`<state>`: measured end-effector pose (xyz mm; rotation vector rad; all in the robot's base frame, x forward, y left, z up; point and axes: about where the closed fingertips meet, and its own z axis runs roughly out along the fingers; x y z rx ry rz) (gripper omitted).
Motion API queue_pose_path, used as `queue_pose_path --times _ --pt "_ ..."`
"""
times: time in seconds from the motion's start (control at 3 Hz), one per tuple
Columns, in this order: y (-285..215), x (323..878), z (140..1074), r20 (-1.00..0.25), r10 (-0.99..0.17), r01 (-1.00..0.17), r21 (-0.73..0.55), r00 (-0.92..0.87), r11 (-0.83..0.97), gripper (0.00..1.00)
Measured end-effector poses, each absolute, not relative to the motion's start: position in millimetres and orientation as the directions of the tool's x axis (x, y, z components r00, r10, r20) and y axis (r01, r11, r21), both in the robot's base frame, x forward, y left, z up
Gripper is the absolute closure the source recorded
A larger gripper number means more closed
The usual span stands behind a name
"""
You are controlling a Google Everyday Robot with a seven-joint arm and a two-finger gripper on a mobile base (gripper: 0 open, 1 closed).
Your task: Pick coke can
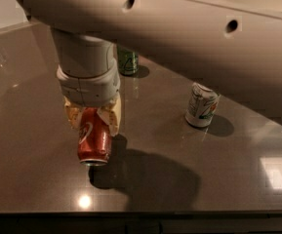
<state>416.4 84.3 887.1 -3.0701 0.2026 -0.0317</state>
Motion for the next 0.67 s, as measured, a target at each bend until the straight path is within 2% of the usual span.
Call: queue_pose_path --times 0.33,0.67 --pt "82 430 928 0.008 -0.171 -0.169 -0.120 0.985 -0.978 1.00" --pt "82 452 968 -0.001 -0.217 -0.212 -0.203 0.976 -0.956 1.00"
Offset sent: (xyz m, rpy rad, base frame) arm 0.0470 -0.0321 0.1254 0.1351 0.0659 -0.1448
